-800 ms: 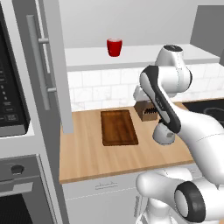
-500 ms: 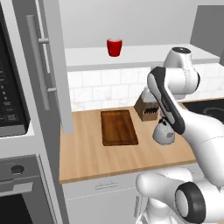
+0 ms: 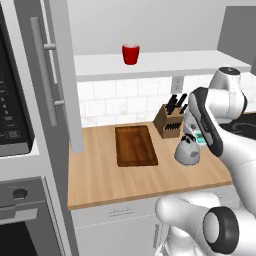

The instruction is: Pick the kettle from the counter and place it on the tray. Then pick the mug from the cabinet and place it on the tray. Then close the cabinet doors.

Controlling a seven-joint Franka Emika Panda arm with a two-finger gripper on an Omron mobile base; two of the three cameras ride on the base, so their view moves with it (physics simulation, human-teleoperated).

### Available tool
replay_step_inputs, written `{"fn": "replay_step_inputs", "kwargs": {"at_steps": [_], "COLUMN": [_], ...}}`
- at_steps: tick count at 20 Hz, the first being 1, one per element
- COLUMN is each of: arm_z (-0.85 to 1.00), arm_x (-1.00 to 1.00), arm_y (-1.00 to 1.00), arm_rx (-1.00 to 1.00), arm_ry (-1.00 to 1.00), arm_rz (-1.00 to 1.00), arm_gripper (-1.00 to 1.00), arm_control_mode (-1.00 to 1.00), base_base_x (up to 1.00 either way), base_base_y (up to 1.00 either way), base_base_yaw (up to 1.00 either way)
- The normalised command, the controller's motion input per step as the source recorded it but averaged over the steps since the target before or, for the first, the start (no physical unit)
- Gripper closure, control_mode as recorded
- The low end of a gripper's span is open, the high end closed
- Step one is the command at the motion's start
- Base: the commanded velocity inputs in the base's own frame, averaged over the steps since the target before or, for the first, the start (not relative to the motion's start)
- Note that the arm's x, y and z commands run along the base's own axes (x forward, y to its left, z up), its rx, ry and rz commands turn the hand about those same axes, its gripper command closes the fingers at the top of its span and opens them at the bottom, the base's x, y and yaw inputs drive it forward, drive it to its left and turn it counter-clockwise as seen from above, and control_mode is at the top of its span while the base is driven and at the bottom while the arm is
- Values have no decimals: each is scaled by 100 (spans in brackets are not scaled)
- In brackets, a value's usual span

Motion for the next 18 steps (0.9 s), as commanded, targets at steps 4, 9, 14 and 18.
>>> {"fn": "replay_step_inputs", "kwargs": {"at_steps": [4, 9, 14, 18], "arm_z": [-20, -47, -50, -40], "arm_x": [5, 33, 50, 53], "arm_y": [-12, -43, -20, 6], "arm_rx": [0, 0, 0, 0], "arm_ry": [0, 0, 0, 0], "arm_rz": [0, 0, 0, 0], "arm_gripper": [-100, -100, -100, -100], "arm_control_mode": [-100, -100, -100, -100], "base_base_x": [0, 0, 0, 0], "base_base_y": [0, 0, 0, 0], "base_base_yaw": [0, 0, 0, 0]}}
